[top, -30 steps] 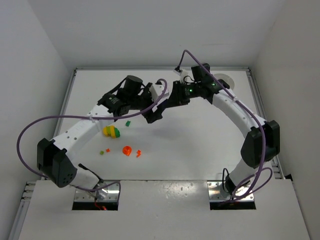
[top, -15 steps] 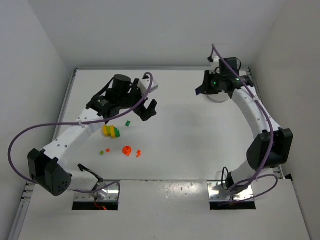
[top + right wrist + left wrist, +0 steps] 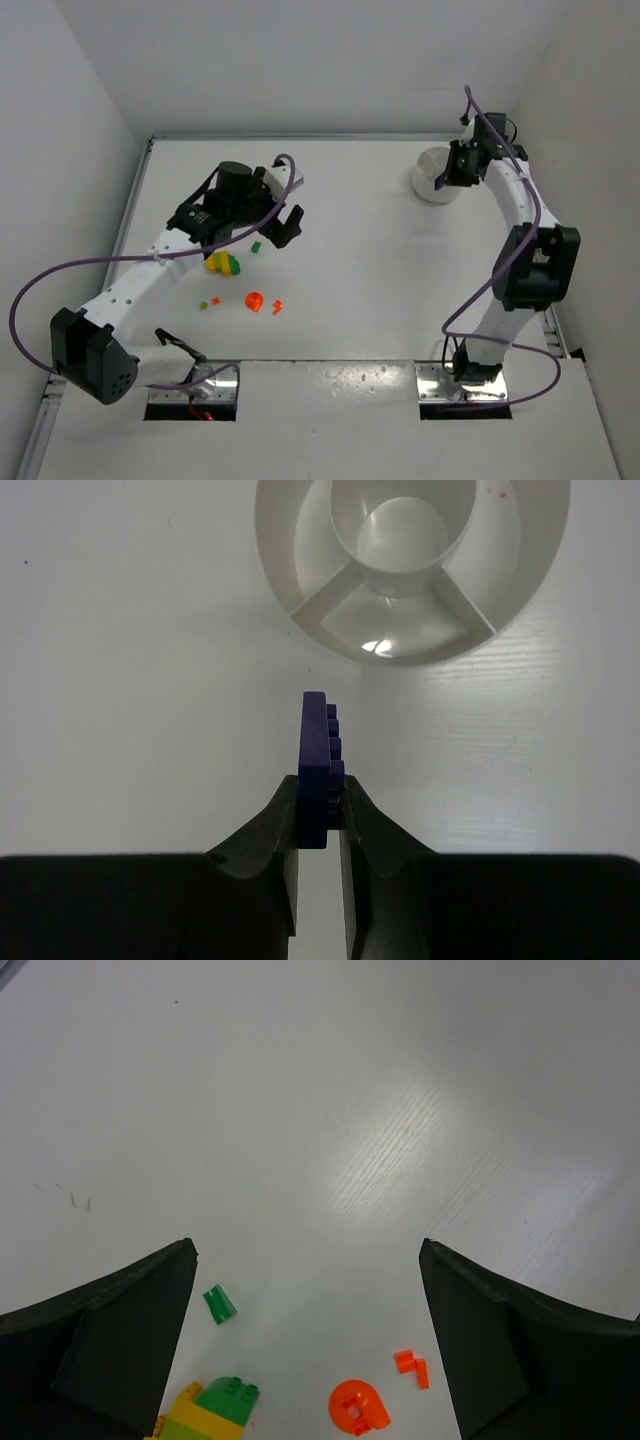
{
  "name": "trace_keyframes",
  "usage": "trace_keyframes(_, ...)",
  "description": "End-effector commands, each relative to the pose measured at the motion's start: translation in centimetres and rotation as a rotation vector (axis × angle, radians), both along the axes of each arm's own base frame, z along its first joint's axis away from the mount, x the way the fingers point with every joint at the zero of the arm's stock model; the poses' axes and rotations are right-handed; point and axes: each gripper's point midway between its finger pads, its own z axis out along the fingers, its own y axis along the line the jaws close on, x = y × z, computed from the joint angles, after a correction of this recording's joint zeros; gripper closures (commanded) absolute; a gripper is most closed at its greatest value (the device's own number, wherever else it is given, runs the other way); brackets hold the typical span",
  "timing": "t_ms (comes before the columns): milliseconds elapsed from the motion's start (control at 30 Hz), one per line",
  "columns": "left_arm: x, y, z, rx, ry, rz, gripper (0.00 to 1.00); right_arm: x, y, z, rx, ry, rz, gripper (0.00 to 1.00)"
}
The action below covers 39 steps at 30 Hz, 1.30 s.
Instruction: Sort the legos into containers by color
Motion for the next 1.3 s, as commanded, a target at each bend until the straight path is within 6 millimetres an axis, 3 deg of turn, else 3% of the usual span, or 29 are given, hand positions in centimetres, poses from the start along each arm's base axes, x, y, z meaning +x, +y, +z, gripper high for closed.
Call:
trace_keyframes(0,0.7,0.8,1.9,-0.034,-0.077,0.036,0.00,2.7,-0.7,1.2,0.006,-0.051,-0.040,1.00)
trace_keyframes(233,0.9,1.7,1.0,-0.009,-0.077,0.065,0.00,4.5,-1.7,0.2,-0.030,-0.039,-0.072,1.00)
trace_keyframes(333,0.9,1.6,0.7,-0.009,-0.077,0.065,0.00,4.9,-2.6,0.7,-0.047,-0.057,-0.094,1.00)
trace_keyframes(700,1.0,1.5,0.9,-0.013,-0.088,0.051,0.00,5.3,-3.7,-0.8,-0.052,-0.018,-0.118,1.00)
trace_keyframes(1267,0.6,1.3,-0.6,0.001,-0.057,0.030,0.00,6.7,-5.1,-2.0,-0.064,-0.007,-0.135,1.00)
